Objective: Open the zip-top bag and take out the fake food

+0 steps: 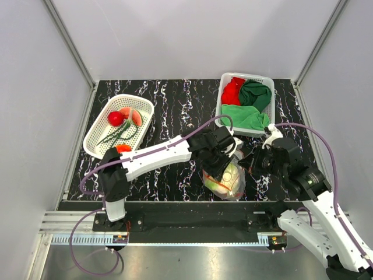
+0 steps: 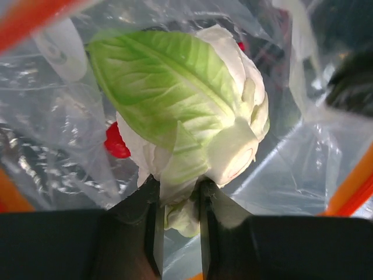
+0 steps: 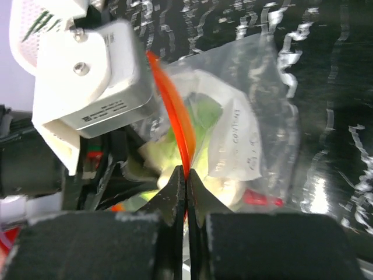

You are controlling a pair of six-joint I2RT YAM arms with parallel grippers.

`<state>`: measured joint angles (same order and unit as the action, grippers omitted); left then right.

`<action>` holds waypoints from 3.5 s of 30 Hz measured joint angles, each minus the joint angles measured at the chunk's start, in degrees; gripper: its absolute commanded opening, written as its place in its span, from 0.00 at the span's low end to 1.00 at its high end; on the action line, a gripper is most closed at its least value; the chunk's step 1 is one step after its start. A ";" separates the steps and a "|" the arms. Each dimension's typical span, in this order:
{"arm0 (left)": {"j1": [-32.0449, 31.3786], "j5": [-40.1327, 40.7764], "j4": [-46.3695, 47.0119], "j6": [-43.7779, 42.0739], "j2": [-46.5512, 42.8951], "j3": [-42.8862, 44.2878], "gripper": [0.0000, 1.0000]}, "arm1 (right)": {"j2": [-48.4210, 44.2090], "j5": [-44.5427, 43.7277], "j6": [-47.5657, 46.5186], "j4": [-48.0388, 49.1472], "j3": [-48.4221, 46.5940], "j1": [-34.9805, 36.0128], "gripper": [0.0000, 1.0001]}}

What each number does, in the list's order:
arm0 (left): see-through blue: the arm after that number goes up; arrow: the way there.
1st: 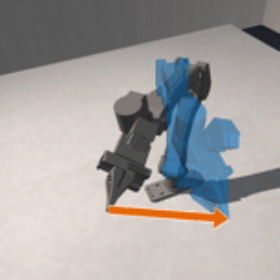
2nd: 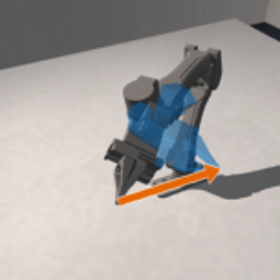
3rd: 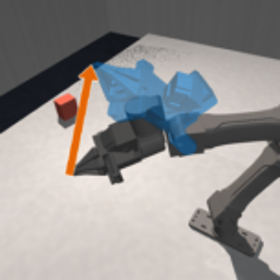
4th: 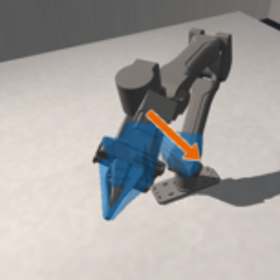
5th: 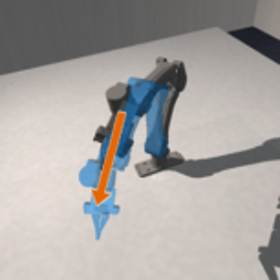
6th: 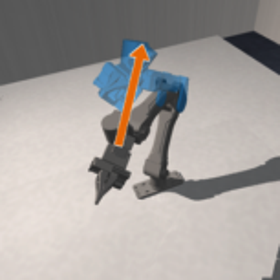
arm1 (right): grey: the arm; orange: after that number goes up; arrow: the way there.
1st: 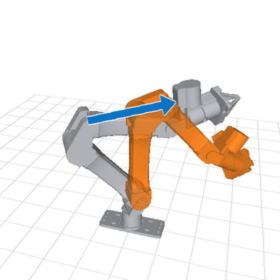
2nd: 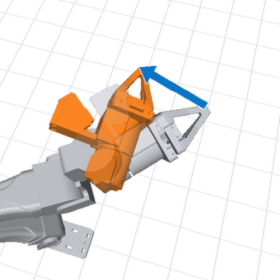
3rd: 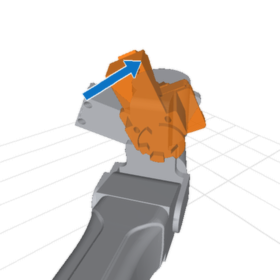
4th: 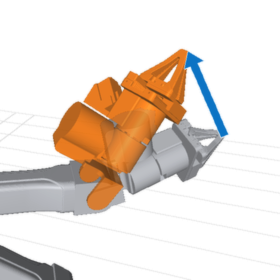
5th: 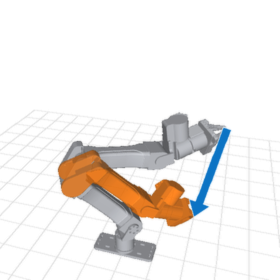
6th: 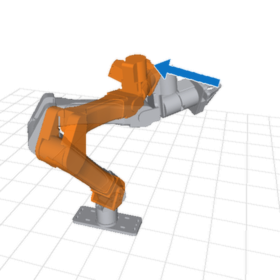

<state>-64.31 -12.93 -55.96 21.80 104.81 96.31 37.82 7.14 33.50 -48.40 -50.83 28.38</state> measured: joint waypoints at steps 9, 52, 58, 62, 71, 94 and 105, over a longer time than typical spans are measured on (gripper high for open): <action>-5.16 15.45 7.72 -9.31 -11.17 -4.04 0.00 | 0.09 5.79 2.21 3.76 2.21 0.02 0.00; 60.61 33.44 13.53 9.84 -33.35 -29.83 0.00 | -1.53 -0.26 4.96 0.42 4.52 0.00 0.00; 66.27 31.12 13.40 9.94 -27.12 -32.13 0.68 | -0.31 -0.55 3.21 0.37 3.69 0.00 0.00; 67.38 30.58 13.66 9.81 -26.29 -32.24 0.90 | -0.33 -0.61 2.23 0.26 3.50 0.00 0.00; 67.12 27.19 13.62 11.13 -35.21 -32.26 0.91 | 0.90 -0.42 0.70 0.11 3.45 0.00 0.00; 11.26 4.46 25.70 5.75 -19.58 -16.92 0.38 | 0.42 0.09 0.70 0.52 3.45 0.00 0.00; 2.38 -2.14 22.43 5.38 -2.89 -6.86 0.36 | -0.94 1.27 2.82 0.76 3.50 0.00 0.00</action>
<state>-61.93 -15.07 -33.54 27.18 101.93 89.45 36.88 8.40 36.32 -47.64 -47.33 28.38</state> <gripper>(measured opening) 0.351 0.009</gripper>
